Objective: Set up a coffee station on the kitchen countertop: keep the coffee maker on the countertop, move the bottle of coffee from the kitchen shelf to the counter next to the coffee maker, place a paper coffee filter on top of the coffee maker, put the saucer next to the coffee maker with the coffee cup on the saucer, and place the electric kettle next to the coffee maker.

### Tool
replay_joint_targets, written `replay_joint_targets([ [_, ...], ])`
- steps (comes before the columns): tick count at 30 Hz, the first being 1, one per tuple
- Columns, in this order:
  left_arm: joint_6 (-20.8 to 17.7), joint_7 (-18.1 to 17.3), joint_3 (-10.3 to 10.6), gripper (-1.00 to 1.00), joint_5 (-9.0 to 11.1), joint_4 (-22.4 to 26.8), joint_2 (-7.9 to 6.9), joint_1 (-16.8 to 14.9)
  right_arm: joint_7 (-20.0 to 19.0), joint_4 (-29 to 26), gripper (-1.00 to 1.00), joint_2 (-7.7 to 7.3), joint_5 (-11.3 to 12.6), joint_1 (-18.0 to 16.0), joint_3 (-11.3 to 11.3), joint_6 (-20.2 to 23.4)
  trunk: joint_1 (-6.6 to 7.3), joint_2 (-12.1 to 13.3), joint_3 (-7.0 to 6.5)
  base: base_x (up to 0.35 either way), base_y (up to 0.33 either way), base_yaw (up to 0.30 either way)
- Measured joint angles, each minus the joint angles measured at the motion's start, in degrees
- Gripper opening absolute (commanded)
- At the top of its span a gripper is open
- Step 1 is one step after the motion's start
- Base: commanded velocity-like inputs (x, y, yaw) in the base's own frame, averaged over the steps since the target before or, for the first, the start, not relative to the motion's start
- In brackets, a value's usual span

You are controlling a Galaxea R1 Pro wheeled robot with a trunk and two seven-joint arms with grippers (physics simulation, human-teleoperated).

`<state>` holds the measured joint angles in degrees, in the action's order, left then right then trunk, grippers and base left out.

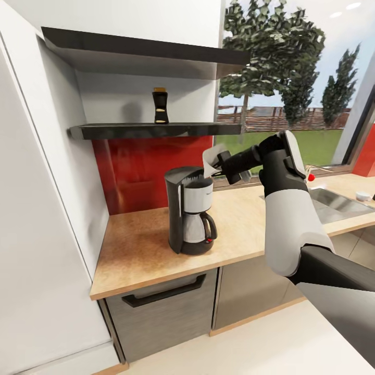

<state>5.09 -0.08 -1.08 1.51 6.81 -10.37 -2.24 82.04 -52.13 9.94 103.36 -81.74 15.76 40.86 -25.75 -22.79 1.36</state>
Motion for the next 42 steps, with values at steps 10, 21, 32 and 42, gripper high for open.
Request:
replay_joint_targets([
  [10, 0.02, 0.14, 0.02, 1.0, 0.0, -0.88, 0.03, 0.0, 1.7, 0.1, -1.0, 0.0, -0.06, 0.06, 0.0, 0.05, 0.02, -0.01, 0.0, 0.093, 0.03, 0.0],
  [21, 0.08, 0.01, 0.17, 1.0, 0.0, -2.6, 0.09, 0.0, 1.8, 0.06, -1.0, 0.0, -0.07, 0.25, 0.08, 0.05, 0.0, 0.0, 0.0, 0.051, 0.019, 0.0],
  [32, 0.08, 0.0, 0.18, 1.0, 0.0, -2.63, 0.21, 0.0, 1.76, 0.0, -1.0, 0.0, 0.0, 0.42, 0.15, -0.03, 0.0, 0.0, 0.0, 0.045, 0.0, 0.0],
  [42, 0.08, 0.0, 0.2, 1.0, 0.0, -2.66, 0.34, 0.0, 1.74, 0.05, -1.0, 0.0, 0.08, 0.44, 0.17, 0.04, 0.0, 0.0, 0.0, 0.042, 0.0, 0.0],
])
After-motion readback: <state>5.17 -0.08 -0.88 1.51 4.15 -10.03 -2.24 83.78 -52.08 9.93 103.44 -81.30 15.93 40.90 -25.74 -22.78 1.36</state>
